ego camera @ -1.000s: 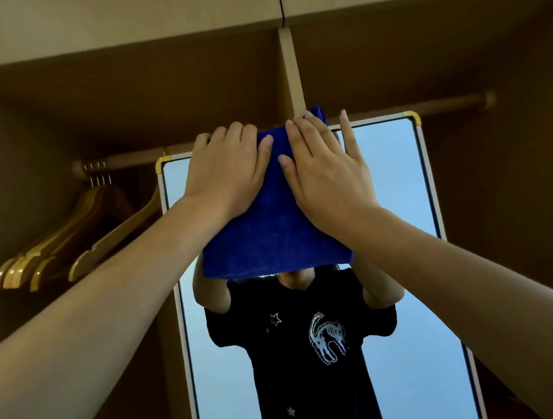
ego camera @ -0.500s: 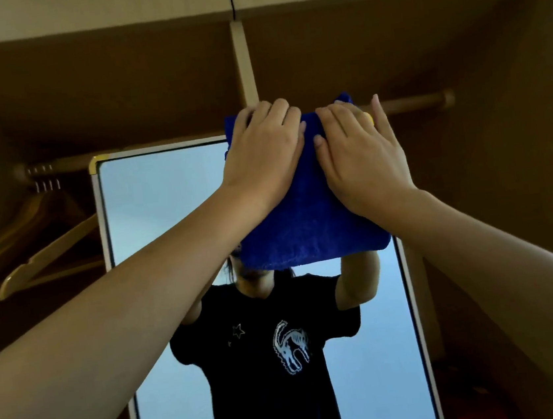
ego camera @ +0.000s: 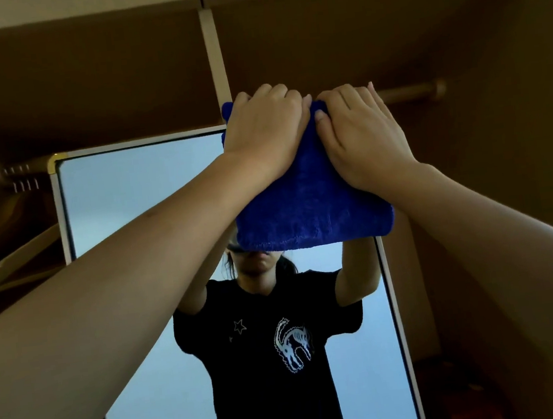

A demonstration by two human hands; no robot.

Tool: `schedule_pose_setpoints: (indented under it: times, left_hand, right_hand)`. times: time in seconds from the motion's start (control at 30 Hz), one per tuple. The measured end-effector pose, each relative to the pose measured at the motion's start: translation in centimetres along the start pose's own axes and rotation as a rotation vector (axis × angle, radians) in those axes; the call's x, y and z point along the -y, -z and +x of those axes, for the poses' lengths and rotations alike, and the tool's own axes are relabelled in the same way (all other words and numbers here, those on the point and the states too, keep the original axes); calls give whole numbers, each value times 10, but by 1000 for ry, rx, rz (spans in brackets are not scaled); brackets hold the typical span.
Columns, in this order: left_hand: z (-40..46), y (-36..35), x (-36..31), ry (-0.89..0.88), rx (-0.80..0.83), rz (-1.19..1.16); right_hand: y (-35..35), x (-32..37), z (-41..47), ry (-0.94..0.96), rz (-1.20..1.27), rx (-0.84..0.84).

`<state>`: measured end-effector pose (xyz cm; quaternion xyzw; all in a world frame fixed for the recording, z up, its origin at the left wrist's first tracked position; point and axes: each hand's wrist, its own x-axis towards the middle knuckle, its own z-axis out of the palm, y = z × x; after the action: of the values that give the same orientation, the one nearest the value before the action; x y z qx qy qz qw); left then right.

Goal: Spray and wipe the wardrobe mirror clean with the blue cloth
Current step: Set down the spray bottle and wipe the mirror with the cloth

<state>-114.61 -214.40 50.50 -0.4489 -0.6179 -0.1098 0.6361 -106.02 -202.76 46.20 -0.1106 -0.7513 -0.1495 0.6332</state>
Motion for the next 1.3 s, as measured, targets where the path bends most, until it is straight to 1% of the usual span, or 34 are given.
schedule_pose_setpoints:
  times: [0.13,0.3,0.5,0.63,0.87,1.07,1.3]
  left_hand:
    - [7,-2,-13,17,19,34]
    - [11,-2,-19,50,55,47]
    - [-9,-6,-25,48,-42,41]
    - [-26,-9,-31,22,-56,19]
    - [-88,-14,-46,-91,56,-35]
    - [-145,-27,-70,-90,34,-11]
    - [-196,-32,-92,-118,80,-52]
  right_hand:
    - [0,-9,0,-22,121,17]
    - [0,-13,-2,-71,194,28]
    - [-4,-7,-21,-75,135,-24]
    - [-8,-2,-41,-81,62,-57]
    - [-14,7,-101,-83,70,-45]
    - [-24,20,-160,-98,53,-32]
    - [-33,31,-218,-156,43,-20]
